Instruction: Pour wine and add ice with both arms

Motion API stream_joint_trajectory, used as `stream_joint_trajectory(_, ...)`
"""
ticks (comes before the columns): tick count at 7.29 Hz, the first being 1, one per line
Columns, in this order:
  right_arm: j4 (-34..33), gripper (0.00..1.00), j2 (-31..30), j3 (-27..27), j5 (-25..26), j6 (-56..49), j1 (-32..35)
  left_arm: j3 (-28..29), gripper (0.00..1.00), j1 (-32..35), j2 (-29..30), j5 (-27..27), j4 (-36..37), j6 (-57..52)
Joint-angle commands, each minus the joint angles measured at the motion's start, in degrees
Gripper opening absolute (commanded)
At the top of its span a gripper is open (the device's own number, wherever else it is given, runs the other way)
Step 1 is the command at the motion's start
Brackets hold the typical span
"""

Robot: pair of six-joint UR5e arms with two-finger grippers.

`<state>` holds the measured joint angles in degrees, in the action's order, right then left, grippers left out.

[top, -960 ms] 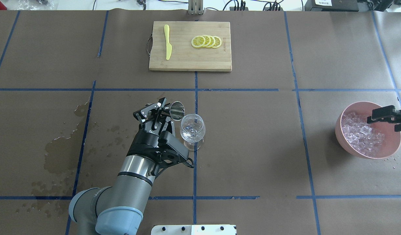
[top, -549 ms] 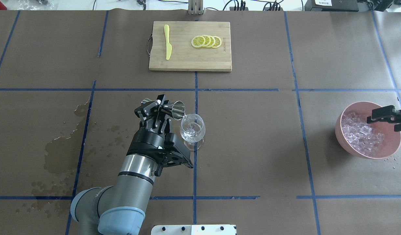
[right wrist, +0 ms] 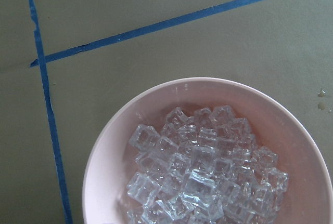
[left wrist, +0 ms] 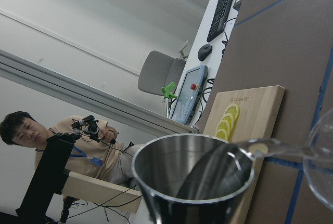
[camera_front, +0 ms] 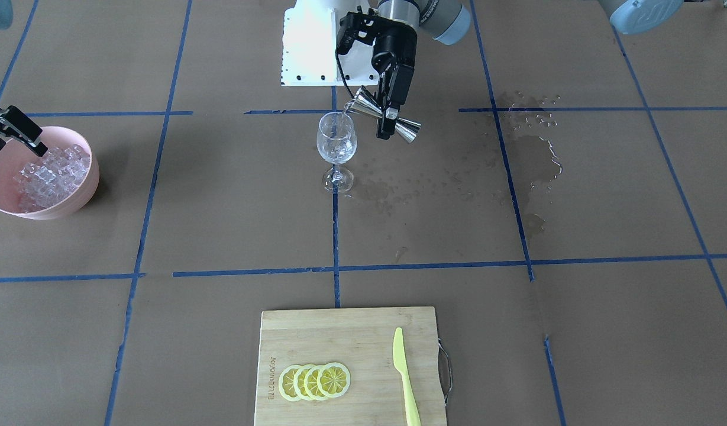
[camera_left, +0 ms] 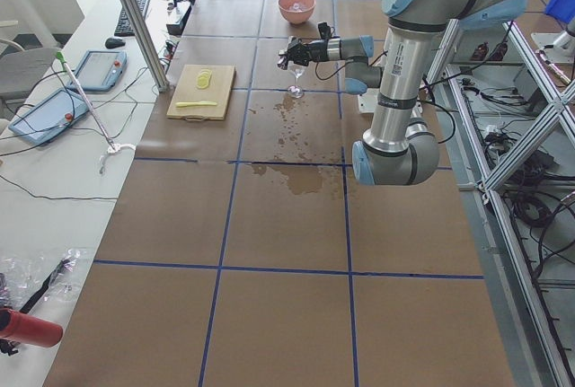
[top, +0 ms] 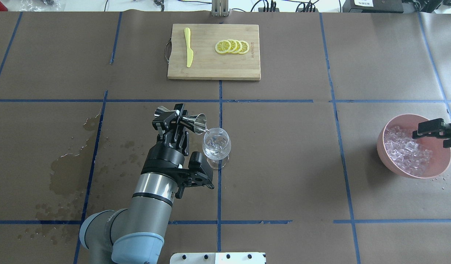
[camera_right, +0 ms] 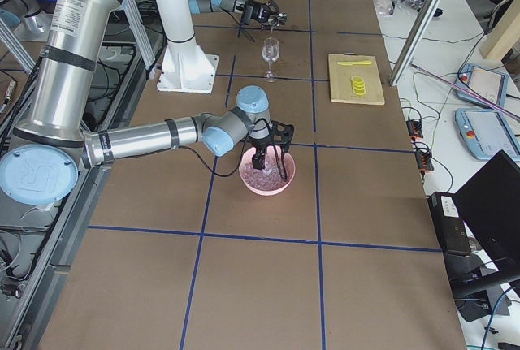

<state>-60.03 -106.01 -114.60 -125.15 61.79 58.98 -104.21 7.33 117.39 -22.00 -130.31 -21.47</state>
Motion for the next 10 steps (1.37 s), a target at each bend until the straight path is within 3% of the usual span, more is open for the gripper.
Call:
stream_joint_trajectory(1,0.0,1.0,-0.07,0.0,0.0,0.0,0.0,0.06,0.0,-0.13,0.03,0.82,0.06,-4.09)
stream_joint_trajectory(10,0.09,1.0,0.01,0.17,-0.18,0.09,0.0,2.34,0.0,-0.74,1.7,1.52,-0.03,-13.24)
